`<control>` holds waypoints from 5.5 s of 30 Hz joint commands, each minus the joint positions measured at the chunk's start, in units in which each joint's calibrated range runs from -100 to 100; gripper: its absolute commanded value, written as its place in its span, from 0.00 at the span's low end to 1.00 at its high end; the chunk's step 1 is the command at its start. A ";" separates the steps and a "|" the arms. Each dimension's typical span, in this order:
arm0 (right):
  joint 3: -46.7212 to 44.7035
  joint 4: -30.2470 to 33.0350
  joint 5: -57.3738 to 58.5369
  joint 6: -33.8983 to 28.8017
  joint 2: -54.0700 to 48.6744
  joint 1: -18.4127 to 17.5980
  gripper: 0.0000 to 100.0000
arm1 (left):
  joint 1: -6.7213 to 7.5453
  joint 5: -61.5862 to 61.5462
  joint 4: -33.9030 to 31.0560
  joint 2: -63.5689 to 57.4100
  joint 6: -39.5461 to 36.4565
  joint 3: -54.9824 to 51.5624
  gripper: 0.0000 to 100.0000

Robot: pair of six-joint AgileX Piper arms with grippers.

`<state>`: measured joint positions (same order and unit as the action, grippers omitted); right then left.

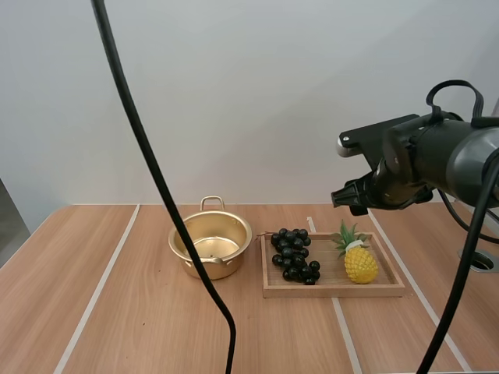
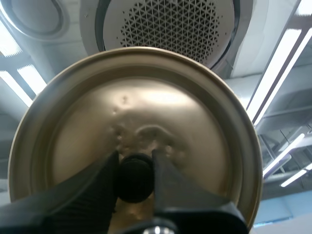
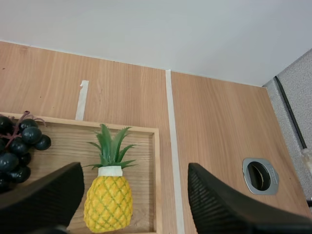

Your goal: Open the pot, put the pineapple inside, and close it

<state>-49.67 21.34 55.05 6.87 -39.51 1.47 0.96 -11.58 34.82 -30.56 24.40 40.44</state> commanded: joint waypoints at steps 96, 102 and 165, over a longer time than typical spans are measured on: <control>0.59 6.86 -1.54 -13.91 30.72 0.22 0.00 | -0.10 -7.16 -2.81 0.18 1.01 3.46 0.00; 0.81 9.86 -0.34 -14.96 30.27 0.22 0.00 | -0.10 -7.16 -3.53 0.05 1.01 3.46 0.00; 13.32 -8.60 -35.14 5.15 9.39 -18.71 0.00 | -0.10 -20.43 -3.83 0.05 2.45 3.46 0.00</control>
<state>-36.67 12.76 20.81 9.95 -31.71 -15.31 0.96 -31.05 30.55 -30.56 26.81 43.53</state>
